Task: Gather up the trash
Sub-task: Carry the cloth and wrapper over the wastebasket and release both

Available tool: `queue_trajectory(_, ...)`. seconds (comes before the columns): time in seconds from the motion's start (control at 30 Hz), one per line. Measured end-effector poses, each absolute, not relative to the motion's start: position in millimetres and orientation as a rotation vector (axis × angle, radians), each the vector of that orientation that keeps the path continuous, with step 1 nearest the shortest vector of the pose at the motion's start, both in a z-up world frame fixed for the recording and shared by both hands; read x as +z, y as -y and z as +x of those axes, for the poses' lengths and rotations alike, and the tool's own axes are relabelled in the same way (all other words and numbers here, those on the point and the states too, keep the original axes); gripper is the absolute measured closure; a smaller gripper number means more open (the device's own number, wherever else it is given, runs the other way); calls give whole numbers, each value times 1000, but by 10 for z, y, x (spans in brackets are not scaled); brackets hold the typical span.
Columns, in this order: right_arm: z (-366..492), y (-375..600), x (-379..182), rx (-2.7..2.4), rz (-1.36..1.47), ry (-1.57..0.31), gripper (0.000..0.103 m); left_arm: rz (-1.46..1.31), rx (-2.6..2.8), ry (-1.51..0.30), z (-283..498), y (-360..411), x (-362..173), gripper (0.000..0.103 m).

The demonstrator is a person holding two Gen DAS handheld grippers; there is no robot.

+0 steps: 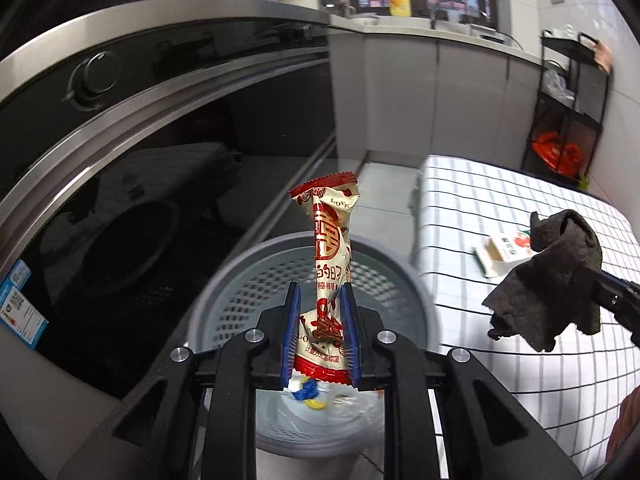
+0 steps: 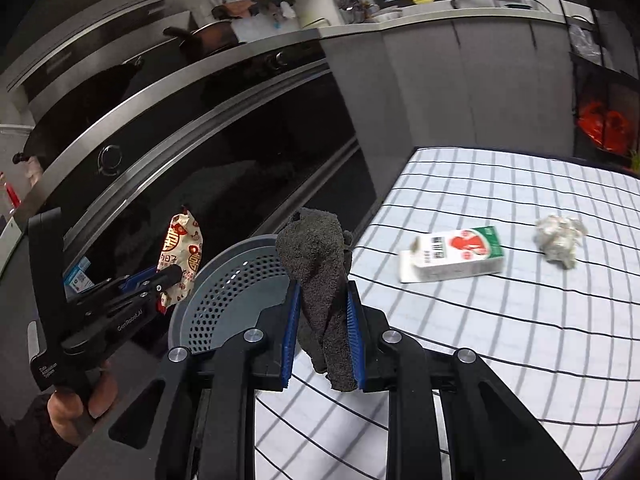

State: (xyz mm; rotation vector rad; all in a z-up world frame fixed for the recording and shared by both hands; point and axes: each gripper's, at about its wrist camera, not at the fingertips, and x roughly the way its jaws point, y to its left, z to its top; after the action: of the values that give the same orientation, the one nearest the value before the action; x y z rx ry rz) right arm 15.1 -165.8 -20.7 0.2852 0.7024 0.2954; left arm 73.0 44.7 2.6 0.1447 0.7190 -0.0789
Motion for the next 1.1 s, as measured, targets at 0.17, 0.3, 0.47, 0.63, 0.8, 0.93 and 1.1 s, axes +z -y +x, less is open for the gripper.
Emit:
queue_trajectory(0.17, 362, 1299, -225, 339, 240, -719, 81, 84, -39, -734, 842, -700, -67, 83)
queue_trajectory(0.3, 458, 1044, -280, 368, 196, -737, 81, 60, -18, -766, 896, -854, -167, 83)
queue_trajectory(0.47, 609, 855, -387, 392, 168, -768, 81, 37, -11, -801, 992, -929, -234, 82)
queue_trajectory(0.63, 715, 710, -474, 400, 133, -797, 81, 28, -31, -846, 1046, -958, -312, 82)
queue_trajectory(0.8, 824, 608, -579, 406, 126, -833, 81, 5, -59, -904, 1100, -1033, -411, 82)
queue_trajectory(0.93, 880, 582, -598, 405, 117, -839, 81, -6, -51, -918, 1112, -1073, -427, 80)
queue_trajectory(1.1, 912, 567, -584, 401, 115, -838, 81, -5, -41, -926, 1106, -1083, -442, 80)
